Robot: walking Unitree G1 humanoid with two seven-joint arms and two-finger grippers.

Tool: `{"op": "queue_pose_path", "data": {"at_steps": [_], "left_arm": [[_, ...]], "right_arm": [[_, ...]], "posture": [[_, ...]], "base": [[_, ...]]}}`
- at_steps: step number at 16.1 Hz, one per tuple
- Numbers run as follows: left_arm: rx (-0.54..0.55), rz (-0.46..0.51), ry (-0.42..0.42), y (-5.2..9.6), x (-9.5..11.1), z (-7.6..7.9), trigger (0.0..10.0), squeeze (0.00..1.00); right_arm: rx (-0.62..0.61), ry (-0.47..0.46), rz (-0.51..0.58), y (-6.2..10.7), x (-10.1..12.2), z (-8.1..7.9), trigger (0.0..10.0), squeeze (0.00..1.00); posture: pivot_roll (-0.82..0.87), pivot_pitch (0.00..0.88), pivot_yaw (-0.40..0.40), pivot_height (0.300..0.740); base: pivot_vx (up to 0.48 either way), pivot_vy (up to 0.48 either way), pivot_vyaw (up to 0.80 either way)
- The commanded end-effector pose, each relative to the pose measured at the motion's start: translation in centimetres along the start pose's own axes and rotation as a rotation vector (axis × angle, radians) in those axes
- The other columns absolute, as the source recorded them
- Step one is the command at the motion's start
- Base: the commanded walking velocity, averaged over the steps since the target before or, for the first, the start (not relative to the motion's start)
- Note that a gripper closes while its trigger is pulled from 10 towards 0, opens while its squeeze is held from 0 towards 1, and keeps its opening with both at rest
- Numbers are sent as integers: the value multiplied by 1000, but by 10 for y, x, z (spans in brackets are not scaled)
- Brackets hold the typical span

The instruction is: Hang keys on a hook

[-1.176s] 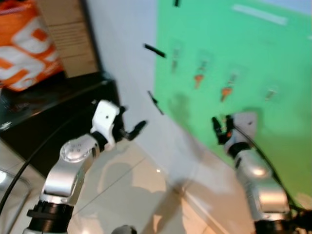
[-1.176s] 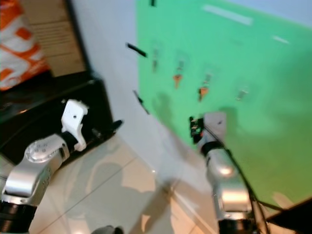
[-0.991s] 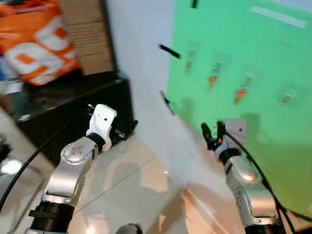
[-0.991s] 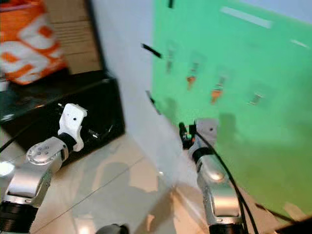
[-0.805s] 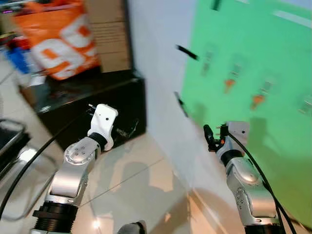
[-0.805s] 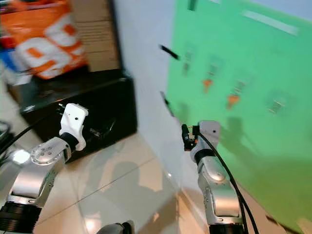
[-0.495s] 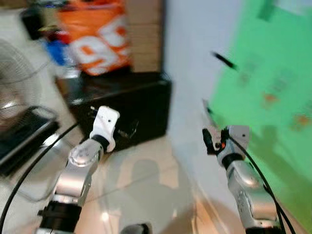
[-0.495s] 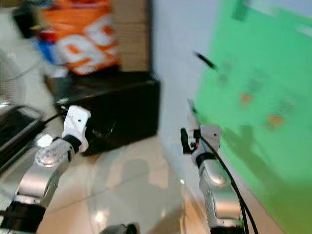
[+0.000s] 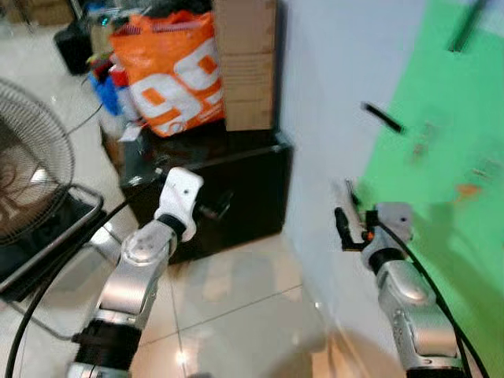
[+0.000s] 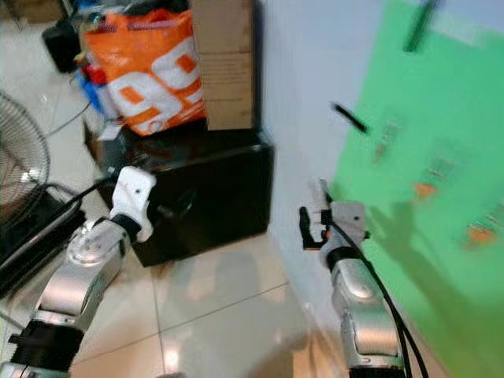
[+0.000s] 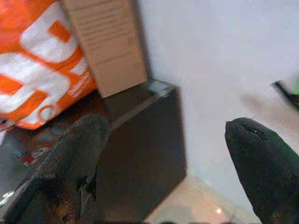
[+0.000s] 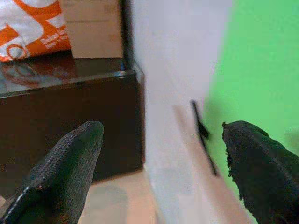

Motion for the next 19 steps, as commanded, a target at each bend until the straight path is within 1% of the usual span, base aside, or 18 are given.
{"op": "queue_pose_path", "data": {"at_steps": [1, 3, 6, 11, 15, 19], "left_arm": [[20, -36, -2, 5, -9, -5, 10000, 0], [13, -37, 4, 9, -10, -4, 10000, 0], [19, -31, 14, 1, -9, -4, 10000, 0], [20, -30, 18, 2, -9, -2, 10000, 0], [27, -25, 15, 1, -7, -4, 10000, 0], [36, -21, 19, -1, -6, -5, 10000, 0]], "right_arm": [[28, -1, 5, -2, 1, -11, 10000, 1000], [17, -6, 8, -3, 0, -11, 10000, 1000], [0, 15, 14, -4, 2, -6, 10000, 1000], [-6, 23, 13, -5, 1, -4, 10000, 1000], [-7, 32, 18, -9, 5, -3, 10000, 1000], [-2, 37, 13, -10, 4, -4, 10000, 1000]], "posture": [[-41, 0, -1, 740], [-35, 0, -13, 740], [-50, 0, -6, 740], [-43, 0, -19, 740], [-39, 0, -28, 740], [-28, 0, -38, 740]], "base": [[330, 0, 0], [328, 0, 0], [331, 0, 0], [336, 0, 0], [351, 0, 0], [356, 0, 0]]}}
Point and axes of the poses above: a point about 5 cm out from each wrist's last joint towards the gripper, its own y axis pointing back from the gripper into the wrist, its own x axis along the axis of the wrist's last joint, z = x × y, the point moved 6 cm from there along -y, pointing out of the wrist towards the gripper, and after that the axes turned 14 degrees about -y, right-handed, at the moved point
